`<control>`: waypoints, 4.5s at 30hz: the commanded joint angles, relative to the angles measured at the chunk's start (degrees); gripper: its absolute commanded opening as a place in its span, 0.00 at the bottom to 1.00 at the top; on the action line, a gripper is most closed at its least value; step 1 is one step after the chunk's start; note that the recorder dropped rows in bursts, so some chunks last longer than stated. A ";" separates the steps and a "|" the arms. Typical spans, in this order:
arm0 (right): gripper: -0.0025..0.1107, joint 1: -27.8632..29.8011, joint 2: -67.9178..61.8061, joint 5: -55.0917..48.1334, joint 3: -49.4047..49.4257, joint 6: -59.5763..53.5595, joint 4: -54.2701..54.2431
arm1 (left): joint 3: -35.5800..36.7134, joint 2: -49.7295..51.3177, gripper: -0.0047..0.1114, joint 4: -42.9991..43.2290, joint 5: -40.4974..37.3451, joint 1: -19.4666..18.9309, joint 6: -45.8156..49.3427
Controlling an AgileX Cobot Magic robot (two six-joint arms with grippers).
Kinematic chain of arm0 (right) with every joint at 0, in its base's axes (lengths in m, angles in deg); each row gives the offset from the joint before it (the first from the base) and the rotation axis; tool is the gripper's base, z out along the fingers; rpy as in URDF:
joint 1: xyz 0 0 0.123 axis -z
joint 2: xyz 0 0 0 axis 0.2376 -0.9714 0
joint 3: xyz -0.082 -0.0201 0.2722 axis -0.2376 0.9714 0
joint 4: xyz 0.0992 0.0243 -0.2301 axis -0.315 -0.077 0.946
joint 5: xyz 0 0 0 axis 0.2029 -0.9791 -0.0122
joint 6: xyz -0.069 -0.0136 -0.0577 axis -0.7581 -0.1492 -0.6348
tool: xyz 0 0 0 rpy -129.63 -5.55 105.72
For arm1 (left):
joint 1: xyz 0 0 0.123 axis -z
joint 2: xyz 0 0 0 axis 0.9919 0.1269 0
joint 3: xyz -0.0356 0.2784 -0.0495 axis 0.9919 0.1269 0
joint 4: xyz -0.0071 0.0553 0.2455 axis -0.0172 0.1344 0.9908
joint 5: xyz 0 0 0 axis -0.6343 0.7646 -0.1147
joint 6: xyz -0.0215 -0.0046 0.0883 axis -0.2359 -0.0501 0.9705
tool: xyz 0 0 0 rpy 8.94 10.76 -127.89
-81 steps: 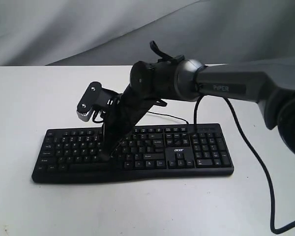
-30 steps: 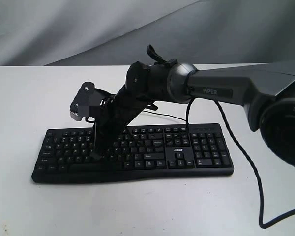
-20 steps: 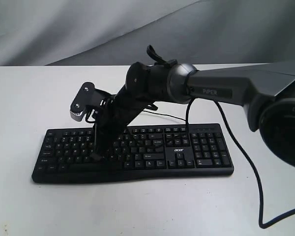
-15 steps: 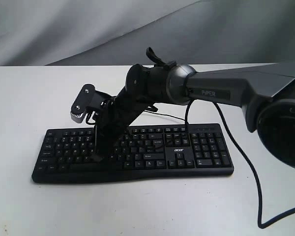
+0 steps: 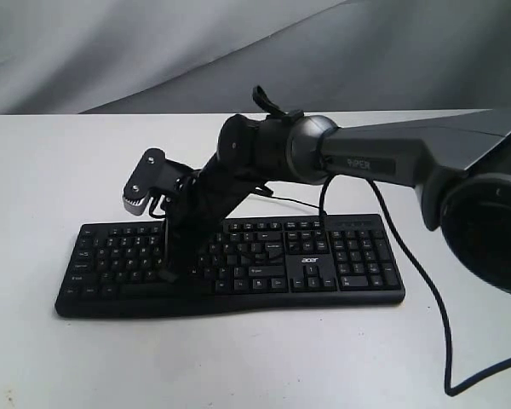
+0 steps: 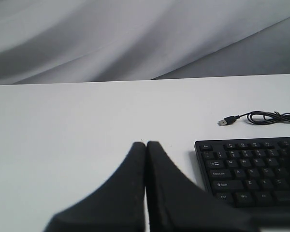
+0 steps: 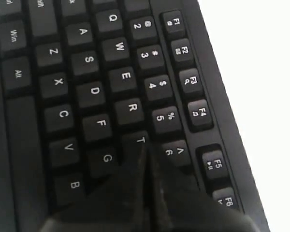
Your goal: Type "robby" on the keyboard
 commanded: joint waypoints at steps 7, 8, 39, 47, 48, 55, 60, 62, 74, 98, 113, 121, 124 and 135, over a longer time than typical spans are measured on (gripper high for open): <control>0.02 0.43 11.23 0.25 -0.29 3.46 6.79 | 0.25 -0.15 0.04 -0.46 0.26 -0.11 -0.23; 0.02 0.57 14.11 0.77 -0.29 6.49 10.82 | 0.25 -0.15 0.04 -0.46 0.26 -0.11 -0.23; 0.02 2.49 91.20 18.25 33.36 19.71 18.90 | 0.25 -0.15 0.04 -0.46 0.26 -0.11 -0.23; 0.02 2.49 99.98 13.28 33.36 39.55 30.68 | 0.25 -0.15 0.04 -0.46 0.26 -0.11 -0.23; 0.02 2.49 100.09 11.73 33.36 43.30 33.84 | 0.25 -0.15 0.04 -0.46 0.26 -0.11 -0.23; 0.02 4.64 99.99 1.79 37.15 67.50 56.72 | 0.25 -0.15 0.04 -0.46 0.26 -0.11 -0.23; 0.02 15.26 104.79 9.05 47.90 67.95 55.53 | 0.25 -0.15 0.04 -0.46 0.26 -0.11 -0.23; 0.02 19.45 107.94 13.76 53.90 67.95 55.04 | 0.25 -0.15 0.04 -0.46 0.26 -0.11 -0.23; 0.02 36.31 123.05 24.41 79.62 67.85 50.66 | 0.25 -0.15 0.04 -0.46 0.26 -0.11 -0.23; 0.02 44.43 133.59 19.41 99.15 61.69 33.98 | 0.25 -0.15 0.04 -0.46 0.26 -0.11 -0.23; 0.02 44.43 133.59 17.28 99.15 62.06 33.56 | 0.25 -0.15 0.04 -0.46 0.26 -0.11 -0.23; 0.02 44.43 133.59 17.28 99.15 62.06 33.56 | 0.25 -0.15 0.04 -0.46 0.26 -0.11 -0.23; 0.02 44.43 133.59 17.28 99.15 61.93 33.56 | 0.25 -0.15 0.04 -0.46 0.26 -0.11 -0.23; 0.02 44.43 133.59 17.28 99.15 61.93 33.56 | 0.25 -0.15 0.04 -0.46 0.26 -0.11 -0.23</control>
